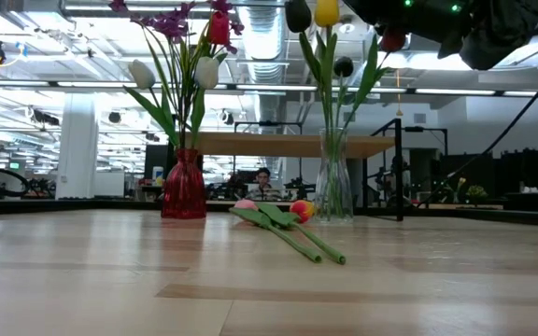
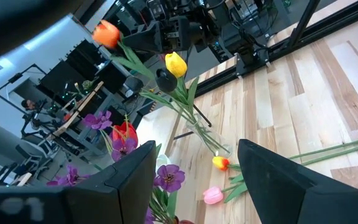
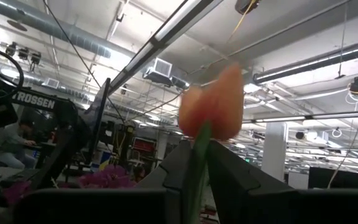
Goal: Pick and place flowers into a vace then onto a shelf
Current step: Put the bottom orange flower into the transparent flower vase
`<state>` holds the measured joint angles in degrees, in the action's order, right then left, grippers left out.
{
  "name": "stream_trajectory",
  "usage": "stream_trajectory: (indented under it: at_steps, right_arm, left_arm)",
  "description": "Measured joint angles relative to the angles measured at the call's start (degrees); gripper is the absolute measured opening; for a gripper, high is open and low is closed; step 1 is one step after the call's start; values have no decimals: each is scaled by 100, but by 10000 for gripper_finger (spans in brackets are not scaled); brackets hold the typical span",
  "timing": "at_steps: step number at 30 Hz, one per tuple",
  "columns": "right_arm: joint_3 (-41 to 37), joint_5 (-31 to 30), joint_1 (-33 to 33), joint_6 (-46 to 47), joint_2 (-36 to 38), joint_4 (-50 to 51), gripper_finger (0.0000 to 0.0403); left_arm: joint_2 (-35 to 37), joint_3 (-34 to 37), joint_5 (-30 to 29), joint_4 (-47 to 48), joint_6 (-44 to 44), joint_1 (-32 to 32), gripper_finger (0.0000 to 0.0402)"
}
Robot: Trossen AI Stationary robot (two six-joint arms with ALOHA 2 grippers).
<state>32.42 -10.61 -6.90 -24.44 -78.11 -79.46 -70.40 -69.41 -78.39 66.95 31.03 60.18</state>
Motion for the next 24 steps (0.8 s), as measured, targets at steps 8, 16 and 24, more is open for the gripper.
stream_trajectory:
  at_steps: [8,16,24]
  right_arm:
    - [0,2,0,-1,0,82,48]
    - [0,-2,30,153,0,462,48]
    - [0,-766,366,-68,16,650,59]
  left_arm:
    - [-1,0,0,-1,0,0,219]
    - [-1,0,2,-2,2,0,219]
    - [-1,0,4,-31,0,-1,219]
